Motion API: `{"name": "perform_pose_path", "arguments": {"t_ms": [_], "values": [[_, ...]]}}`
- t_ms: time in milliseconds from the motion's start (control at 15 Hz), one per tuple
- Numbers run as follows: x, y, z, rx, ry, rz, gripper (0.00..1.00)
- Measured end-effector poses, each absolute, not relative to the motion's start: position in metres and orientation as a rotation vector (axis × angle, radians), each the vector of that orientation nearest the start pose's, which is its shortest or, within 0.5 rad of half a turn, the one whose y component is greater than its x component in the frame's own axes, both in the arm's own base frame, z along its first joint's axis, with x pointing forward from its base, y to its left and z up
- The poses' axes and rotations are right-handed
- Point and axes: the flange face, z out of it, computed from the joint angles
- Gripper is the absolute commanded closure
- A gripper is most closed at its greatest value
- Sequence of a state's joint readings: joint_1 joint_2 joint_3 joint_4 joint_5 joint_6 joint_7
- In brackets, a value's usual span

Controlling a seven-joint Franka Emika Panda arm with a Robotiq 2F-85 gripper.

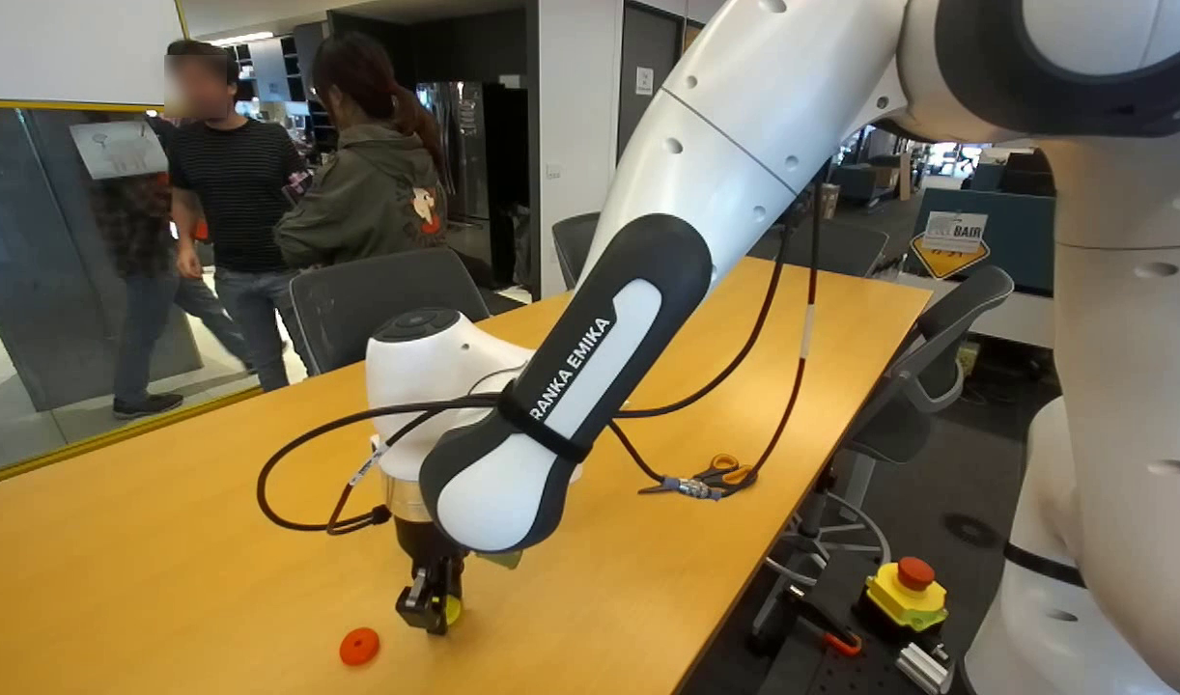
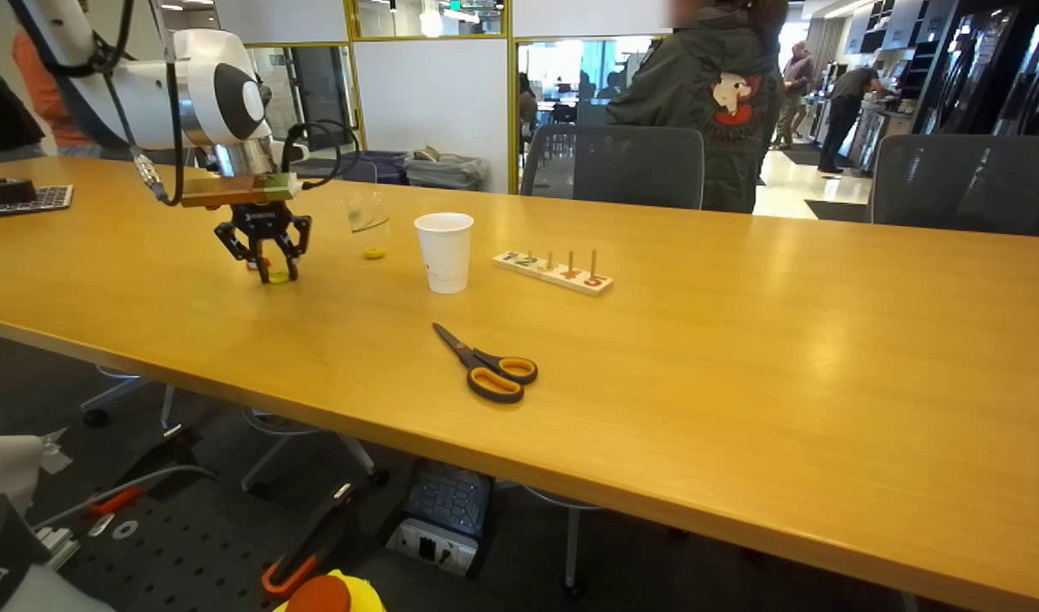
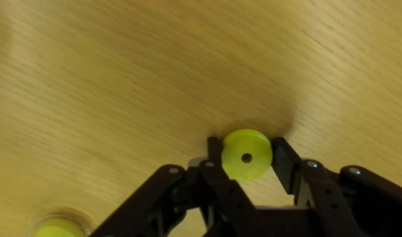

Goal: Put the orange rings inside the white cup, place the yellow rings inside the clear cup

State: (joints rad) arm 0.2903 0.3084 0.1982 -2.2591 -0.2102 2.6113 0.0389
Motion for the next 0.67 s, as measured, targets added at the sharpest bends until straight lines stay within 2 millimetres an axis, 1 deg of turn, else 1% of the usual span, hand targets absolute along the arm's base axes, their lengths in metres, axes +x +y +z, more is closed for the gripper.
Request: {"name": "perform_pose_path", "arguments": {"t_ms": [67,200,267,400,533,667], "values": [[0.478,0.262,0.232,-3.040,-0.960,-0.102,0.80],[0.477,0.263,0.232,-3.074,-0.942,-0.095,0.79],[0.477,0.261,0.233,-3.099,-0.934,-0.082,0.75],[0.476,0.254,0.235,-3.144,-0.932,-0.023,0.75],[0.475,0.251,0.248,-3.172,-0.934,0.018,0.75],[0.477,0.252,0.271,-3.189,-0.932,0.006,0.75]]}}
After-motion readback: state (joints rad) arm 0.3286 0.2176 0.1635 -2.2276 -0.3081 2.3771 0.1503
